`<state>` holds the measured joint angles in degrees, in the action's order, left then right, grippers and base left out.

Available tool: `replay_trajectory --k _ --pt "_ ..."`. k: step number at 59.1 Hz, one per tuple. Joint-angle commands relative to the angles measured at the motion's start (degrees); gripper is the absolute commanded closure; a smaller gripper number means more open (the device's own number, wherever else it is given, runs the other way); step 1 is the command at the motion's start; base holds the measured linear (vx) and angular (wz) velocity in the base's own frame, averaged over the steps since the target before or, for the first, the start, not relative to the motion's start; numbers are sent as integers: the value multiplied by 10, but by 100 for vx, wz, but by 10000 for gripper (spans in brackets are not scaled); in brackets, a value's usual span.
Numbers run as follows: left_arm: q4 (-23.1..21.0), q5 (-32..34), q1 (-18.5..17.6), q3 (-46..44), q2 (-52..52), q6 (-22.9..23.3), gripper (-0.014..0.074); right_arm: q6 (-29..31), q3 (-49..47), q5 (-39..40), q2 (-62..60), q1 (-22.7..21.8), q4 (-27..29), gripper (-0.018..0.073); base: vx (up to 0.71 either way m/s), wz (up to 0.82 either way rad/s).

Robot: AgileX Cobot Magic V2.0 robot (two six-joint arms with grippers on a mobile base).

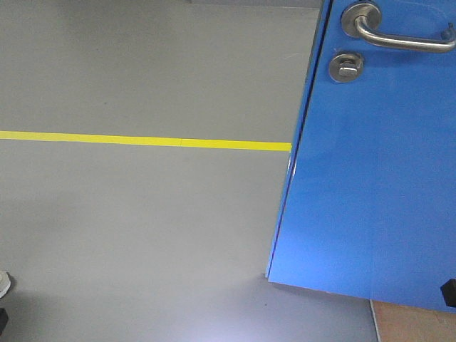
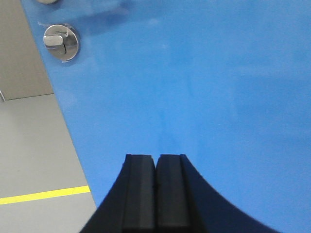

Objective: Move to blue door and open it

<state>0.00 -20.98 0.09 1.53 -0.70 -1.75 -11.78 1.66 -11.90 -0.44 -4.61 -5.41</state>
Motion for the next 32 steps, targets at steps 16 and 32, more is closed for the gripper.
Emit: replay_trajectory --k 16,32 --pt "0 45 1 0 -8 2 526 6 11 48 -11 1 -2 570 0 0" --pt "0 45 1 0 -8 2 526 6 11 48 -11 1 -2 570 0 0"
